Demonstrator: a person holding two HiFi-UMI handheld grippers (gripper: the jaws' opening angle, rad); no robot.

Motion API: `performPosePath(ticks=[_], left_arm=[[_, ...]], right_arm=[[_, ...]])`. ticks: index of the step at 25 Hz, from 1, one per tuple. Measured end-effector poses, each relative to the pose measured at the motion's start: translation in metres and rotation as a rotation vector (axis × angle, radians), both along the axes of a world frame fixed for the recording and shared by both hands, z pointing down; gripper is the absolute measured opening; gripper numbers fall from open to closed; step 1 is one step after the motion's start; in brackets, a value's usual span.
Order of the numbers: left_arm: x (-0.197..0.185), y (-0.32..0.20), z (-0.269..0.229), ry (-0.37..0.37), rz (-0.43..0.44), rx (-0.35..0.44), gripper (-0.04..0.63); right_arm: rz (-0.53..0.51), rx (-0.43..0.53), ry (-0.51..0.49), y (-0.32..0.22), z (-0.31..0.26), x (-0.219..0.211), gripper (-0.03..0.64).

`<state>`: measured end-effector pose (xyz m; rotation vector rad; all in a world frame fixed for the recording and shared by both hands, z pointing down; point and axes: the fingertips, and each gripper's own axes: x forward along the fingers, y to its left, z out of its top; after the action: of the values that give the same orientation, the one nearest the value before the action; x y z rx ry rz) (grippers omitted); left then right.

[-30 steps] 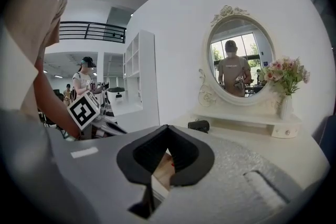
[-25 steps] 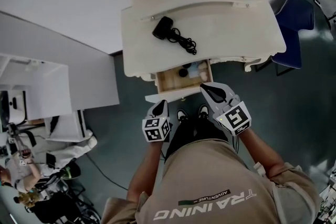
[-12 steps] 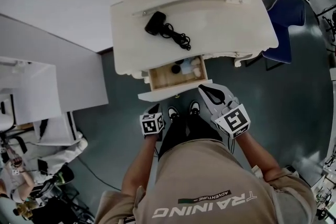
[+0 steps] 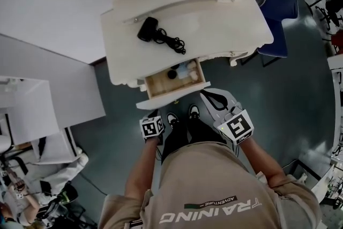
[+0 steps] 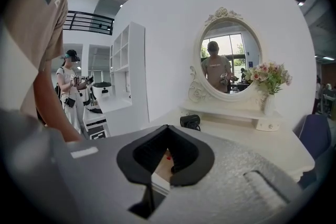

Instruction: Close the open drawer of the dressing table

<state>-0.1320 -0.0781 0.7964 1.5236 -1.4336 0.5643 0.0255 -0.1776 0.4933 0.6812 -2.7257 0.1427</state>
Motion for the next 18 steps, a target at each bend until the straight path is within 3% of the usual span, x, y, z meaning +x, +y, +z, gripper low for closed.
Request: performPosePath(ticks=[8, 18], left_arm=[[-0.004, -0.005, 0.008, 0.017, 0.002, -0.003, 0.018], [-0.012, -0.024, 0.008, 0.027, 0.009, -0.017, 0.018]], right_arm=[[0.022, -0.011, 0.030, -0.003, 0.005, -0.002, 0.002], [0.027, -0.023, -0.011, -0.020, 0.001, -0.017, 0.002]])
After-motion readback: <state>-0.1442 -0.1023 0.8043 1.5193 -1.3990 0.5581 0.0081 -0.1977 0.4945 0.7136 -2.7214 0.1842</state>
